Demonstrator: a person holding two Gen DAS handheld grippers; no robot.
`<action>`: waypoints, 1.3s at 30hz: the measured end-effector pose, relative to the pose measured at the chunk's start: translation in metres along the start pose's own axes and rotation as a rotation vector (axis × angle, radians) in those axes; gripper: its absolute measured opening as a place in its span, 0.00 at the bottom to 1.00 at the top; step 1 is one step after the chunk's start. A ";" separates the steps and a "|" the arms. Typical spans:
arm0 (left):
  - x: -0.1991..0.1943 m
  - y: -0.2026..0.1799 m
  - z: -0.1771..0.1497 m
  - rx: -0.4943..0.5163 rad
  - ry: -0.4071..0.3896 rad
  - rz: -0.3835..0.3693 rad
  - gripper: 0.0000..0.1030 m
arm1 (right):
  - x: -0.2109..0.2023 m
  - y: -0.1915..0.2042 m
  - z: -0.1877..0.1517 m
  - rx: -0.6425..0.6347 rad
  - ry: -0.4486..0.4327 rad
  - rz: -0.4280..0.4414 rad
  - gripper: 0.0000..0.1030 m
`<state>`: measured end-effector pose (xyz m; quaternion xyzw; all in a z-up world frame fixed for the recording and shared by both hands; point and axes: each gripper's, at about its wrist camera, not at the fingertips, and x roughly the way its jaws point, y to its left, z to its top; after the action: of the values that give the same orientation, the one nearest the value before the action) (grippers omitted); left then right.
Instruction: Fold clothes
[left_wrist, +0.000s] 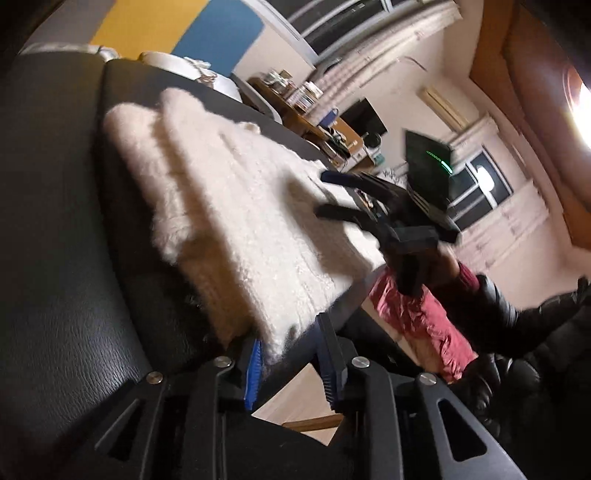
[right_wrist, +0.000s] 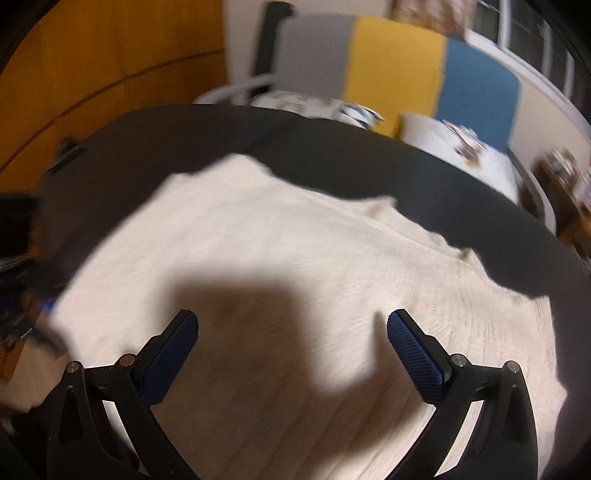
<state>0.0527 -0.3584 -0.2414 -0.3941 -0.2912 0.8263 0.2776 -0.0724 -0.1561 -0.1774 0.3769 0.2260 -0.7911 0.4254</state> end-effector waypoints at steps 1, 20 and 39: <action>0.000 0.002 -0.002 -0.012 -0.009 -0.001 0.24 | -0.005 0.010 -0.004 -0.043 0.008 0.005 1.00; -0.006 -0.055 0.017 0.065 -0.179 0.017 0.22 | -0.053 -0.015 -0.055 0.069 -0.059 0.042 1.00; 0.015 -0.034 0.019 -0.040 -0.239 0.154 0.24 | -0.063 -0.058 -0.082 0.156 0.013 -0.044 1.00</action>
<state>0.0368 -0.3305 -0.2148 -0.3195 -0.3073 0.8804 0.1686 -0.0657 -0.0384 -0.1759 0.4089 0.1745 -0.8131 0.3758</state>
